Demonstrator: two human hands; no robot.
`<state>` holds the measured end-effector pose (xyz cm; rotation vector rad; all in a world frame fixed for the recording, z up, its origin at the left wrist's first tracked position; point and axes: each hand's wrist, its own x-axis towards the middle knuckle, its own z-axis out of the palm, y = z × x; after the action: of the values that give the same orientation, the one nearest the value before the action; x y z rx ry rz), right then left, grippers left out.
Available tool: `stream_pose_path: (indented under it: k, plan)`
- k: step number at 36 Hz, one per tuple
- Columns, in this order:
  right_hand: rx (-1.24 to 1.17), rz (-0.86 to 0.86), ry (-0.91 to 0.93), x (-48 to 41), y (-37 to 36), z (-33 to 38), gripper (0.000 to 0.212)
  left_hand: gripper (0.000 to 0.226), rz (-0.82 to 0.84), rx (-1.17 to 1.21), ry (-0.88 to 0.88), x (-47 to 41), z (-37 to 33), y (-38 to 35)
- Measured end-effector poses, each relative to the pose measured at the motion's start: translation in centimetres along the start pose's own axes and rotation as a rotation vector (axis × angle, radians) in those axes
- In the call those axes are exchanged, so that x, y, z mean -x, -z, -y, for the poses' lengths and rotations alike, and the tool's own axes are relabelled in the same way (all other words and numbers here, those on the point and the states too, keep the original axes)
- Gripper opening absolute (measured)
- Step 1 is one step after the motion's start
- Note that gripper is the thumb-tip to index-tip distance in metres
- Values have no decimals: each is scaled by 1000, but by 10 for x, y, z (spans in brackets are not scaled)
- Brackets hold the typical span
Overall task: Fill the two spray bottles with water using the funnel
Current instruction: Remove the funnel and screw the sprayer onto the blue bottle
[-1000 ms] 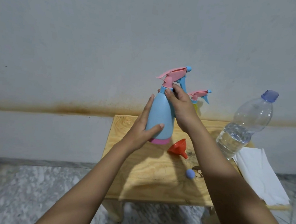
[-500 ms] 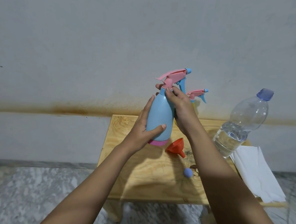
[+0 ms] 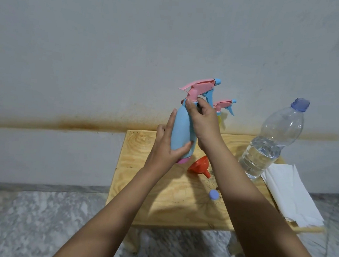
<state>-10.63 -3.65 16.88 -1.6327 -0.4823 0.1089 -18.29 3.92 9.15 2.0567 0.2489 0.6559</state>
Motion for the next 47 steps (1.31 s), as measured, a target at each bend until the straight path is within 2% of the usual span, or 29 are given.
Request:
stream_pose_path:
  k: [4, 13, 17, 20, 24, 27, 30, 34, 37, 39, 41, 43, 45, 47]
  plan:
    - [35, -28, 9, 0, -1, -2, 31, 93, -8, -10, 6, 2, -3, -4]
    - [123, -45, 35, 2, -3, -3, 28, 93, -17, -35, 30, 5, -7, -8]
    - [117, 45, 30, 2, 4, -4, 30, 92, 12, 13, 3, 6, 1, -3]
    - [95, 174, 34, 2, 13, -5, 35, 94, 61, 32, -20, 8, 7, 4]
    - [-23, 353, -12, 7, 23, -4, 29, 98, 150, 104, -28, 12, 10, 16]
    - [-139, 408, -45, 12, 22, -9, 30, 101, 156, 114, -18, 15, 10, 19]
    - [-157, 333, -69, 17, 15, -19, 30, 96, 125, 114, 5, 24, 12, 11]
    - [48, 121, -48, 29, 5, -44, 25, 95, 16, 105, 88, 47, 29, -4]
    - [167, 29, -86, 42, 2, -68, 41, 96, -33, 73, 170, 68, 43, -14]
    - [279, 113, -133, 45, 0, -82, 61, 96, -31, 31, 180, 80, 48, -20]
    - [347, 225, -169, 45, -4, -95, 69, 95, -51, -66, 135, 92, 51, -27]
    - [333, 300, -179, 45, -9, -104, 54, 96, -67, -176, 114, 103, 54, -35]
    - [298, 320, -186, 48, -13, -109, 32, 100, -73, -180, 182, 112, 52, -40]
    - [264, 328, -221, 50, -17, -115, 30, 102, -80, -154, 254, 120, 50, -46]
